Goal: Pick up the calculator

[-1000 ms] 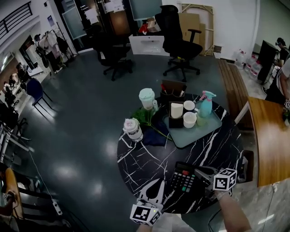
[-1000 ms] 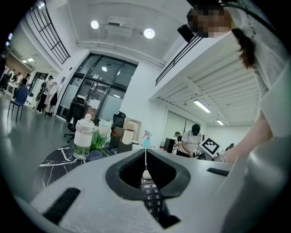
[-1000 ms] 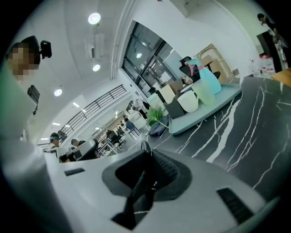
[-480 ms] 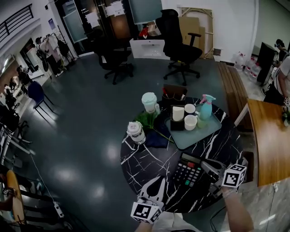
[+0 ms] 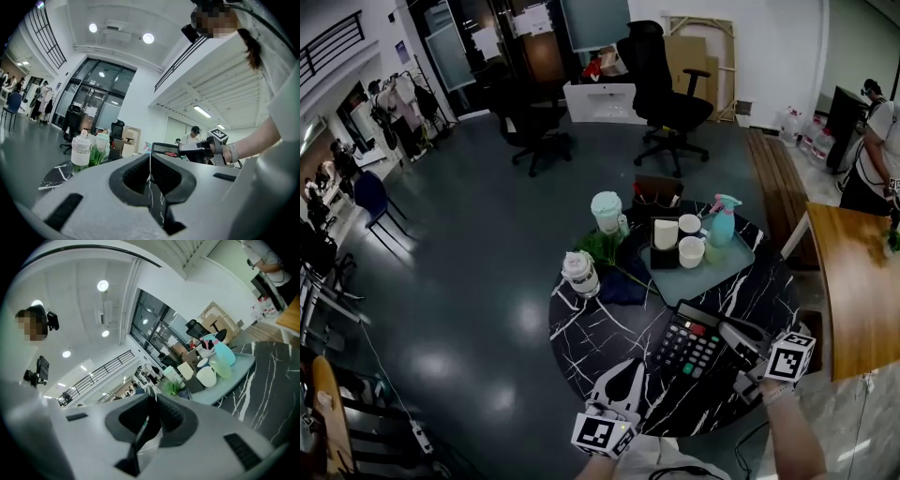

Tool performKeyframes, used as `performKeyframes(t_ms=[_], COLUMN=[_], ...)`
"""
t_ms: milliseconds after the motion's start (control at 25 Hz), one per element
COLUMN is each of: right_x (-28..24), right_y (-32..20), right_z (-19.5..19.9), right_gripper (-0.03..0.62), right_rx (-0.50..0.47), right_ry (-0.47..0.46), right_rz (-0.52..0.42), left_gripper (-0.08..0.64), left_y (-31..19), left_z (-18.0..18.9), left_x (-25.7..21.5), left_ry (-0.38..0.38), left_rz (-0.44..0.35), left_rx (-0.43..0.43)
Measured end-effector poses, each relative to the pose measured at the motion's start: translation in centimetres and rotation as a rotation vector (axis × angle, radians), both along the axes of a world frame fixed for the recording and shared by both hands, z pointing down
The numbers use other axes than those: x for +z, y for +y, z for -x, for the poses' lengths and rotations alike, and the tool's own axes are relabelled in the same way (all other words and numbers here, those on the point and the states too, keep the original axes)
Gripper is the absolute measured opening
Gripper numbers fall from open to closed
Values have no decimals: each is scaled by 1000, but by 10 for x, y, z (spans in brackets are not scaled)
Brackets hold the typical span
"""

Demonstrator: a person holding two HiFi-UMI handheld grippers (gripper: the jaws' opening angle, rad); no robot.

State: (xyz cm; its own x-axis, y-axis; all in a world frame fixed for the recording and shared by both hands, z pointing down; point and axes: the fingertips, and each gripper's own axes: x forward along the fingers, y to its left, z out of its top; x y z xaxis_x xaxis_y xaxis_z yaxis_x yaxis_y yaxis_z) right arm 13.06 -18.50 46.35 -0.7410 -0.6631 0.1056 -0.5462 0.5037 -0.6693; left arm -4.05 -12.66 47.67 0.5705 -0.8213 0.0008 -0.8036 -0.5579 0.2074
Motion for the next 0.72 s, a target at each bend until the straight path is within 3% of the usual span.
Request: performKeyframes(t_ms=[720], right_x=[14], right_y=[11], right_z=[13], right_gripper=[49], right_rx=[10], right_ry=[29], right_rz=[19], left_gripper=[8], left_y=[-8], left_z=[3], left_x=[-1], left_ry=[14], left_rz=[2], left_rx=[1])
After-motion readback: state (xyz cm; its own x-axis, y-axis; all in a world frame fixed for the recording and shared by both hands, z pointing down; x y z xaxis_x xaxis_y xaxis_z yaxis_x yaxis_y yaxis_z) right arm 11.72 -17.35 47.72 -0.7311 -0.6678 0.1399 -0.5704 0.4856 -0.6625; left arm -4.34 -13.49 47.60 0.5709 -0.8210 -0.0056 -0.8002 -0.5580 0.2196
